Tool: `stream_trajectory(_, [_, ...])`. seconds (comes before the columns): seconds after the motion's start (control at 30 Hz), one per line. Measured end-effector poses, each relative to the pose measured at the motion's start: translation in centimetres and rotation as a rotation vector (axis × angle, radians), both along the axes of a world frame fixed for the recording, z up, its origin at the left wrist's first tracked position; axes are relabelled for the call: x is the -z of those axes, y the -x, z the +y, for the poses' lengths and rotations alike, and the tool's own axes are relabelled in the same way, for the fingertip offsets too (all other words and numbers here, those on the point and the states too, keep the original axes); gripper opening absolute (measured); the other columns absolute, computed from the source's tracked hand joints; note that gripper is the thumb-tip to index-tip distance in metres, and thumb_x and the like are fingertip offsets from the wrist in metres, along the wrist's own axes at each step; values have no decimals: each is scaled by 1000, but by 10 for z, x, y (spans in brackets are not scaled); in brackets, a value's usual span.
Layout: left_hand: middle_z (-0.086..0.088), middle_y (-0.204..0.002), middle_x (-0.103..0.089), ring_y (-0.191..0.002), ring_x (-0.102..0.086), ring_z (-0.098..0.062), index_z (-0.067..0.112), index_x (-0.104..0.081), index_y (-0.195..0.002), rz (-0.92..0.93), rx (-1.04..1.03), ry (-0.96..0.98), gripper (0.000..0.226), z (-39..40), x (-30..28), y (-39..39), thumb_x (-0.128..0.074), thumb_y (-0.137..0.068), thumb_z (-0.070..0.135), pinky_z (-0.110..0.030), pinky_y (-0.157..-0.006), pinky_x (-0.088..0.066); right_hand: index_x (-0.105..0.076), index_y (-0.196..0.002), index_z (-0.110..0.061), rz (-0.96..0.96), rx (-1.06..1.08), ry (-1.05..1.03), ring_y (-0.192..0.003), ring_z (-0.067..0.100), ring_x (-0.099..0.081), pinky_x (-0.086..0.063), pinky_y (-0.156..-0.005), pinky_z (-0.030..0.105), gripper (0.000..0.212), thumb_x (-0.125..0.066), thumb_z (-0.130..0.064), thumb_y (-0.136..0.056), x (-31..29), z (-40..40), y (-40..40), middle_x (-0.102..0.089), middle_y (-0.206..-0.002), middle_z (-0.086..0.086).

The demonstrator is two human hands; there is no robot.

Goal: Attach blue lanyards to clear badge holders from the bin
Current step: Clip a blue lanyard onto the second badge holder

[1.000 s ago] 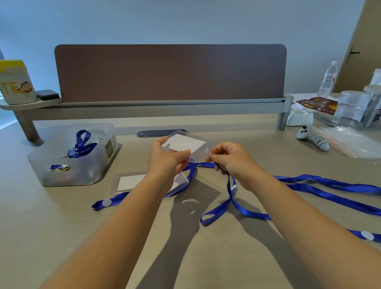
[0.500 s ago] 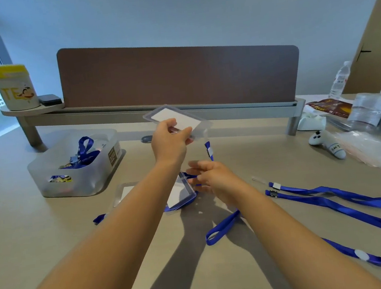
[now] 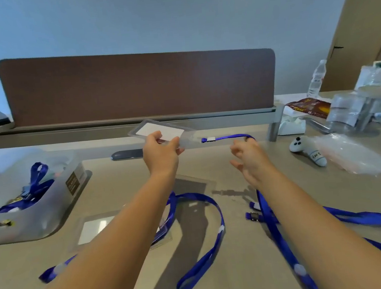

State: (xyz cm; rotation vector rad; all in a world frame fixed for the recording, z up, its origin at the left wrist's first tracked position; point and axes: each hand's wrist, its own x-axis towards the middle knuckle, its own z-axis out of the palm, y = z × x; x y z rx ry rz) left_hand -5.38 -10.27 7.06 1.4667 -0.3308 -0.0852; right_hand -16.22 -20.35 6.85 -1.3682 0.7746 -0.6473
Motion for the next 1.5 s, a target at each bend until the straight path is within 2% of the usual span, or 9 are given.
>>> stream_trajectory(0.2, [-20, -120, -47, -79, -54, -19, 2, -42, -120, 14, 110, 114, 40, -79, -25, 21, -56, -83, 3, -17, -58, -54, -48, -81, -17, 15, 197, 119, -74, 15, -44, -40, -66, 29, 7, -48, -13, -87, -55, -71, 29, -46, -77, 2])
stream_trajectory(0.43, [-17, -124, -45, -76, -55, -17, 5, -42, -120, -14, 53, 148, 39, -88, -18, -2, -56, -83, 5, -15, -58, -53, -51, -89, -16, -18, 189, 261, -107, 28, -51, -41, -93, 36, 6, -51, -11, -86, -61, -93, 4, -55, -102, 12])
stream_trajectory(0.63, [-12, -102, -45, -88, -56, -22, 5, -40, -121, 39, -54, 41, 41, -40, 38, -46, -55, -83, 5, -21, -66, -54, -35, -136, -12, 168, -64, 264, -135, 21, -36, -33, -102, 35, 53, -55, -14, -86, 20, -68, -49, -35, -149, 2])
stream_trajectory(0.77, [-16, -116, -46, -98, -58, -30, 6, -41, -120, 51, -149, -88, 40, -3, 72, -80, -56, -83, 6, -30, -80, -52, -25, -143, -16, 295, -171, 237, -135, 19, -34, -35, -96, 32, 61, -52, -13, -87, 67, -46, -81, -30, -151, -2])
stream_trajectory(0.9, [-18, -122, -47, -107, -52, -33, 8, -41, -121, 70, -209, -258, 45, 28, 100, -104, -60, -81, 12, -46, -93, -49, -30, -140, -18, 362, -270, 233, -110, 16, -48, -43, -91, 30, 55, -47, -7, -89, 94, -26, -98, -47, -124, -2])
stream_trajectory(1.07, [-17, -123, -49, -110, -50, -31, 7, -41, -121, 69, -190, -425, 51, 47, 116, -116, -65, -77, 16, -44, -97, -45, -23, -144, -21, 636, -308, 521, -119, 27, -49, -45, -92, 38, 63, -45, -16, -85, 106, -18, -114, -44, -140, 7])
stream_trajectory(1.23, [-18, -127, -47, -115, -46, -30, 4, -42, -120, 37, -169, -513, 51, 56, 119, -126, -66, -76, 14, -38, -97, -40, -50, -123, -15, 820, -300, 712, -114, 31, -52, -45, -97, 44, 38, -43, -21, -87, 102, -24, -119, -57, -126, 11])
stream_trajectory(1.43, [-16, -122, -54, -112, -48, -32, 9, -46, -117, -32, -241, -680, 47, 54, 126, -130, -66, -76, 19, -45, -95, -40, -53, -121, -18, 1092, -184, 813, -138, 37, -20, -9, -112, 60, 33, -41, -21, -90, 98, -44, -118, -44, -140, 13])
stream_trajectory(1.5, [-16, -119, -55, -111, -46, -34, 11, -48, -114, -62, -272, -788, 42, 53, 125, -128, -64, -78, 25, -45, -91, -38, -54, -119, -16, 1113, -162, 826, -137, 37, -22, -13, -111, 58, 33, -38, -20, -91, 96, -48, -114, -46, -138, 13])
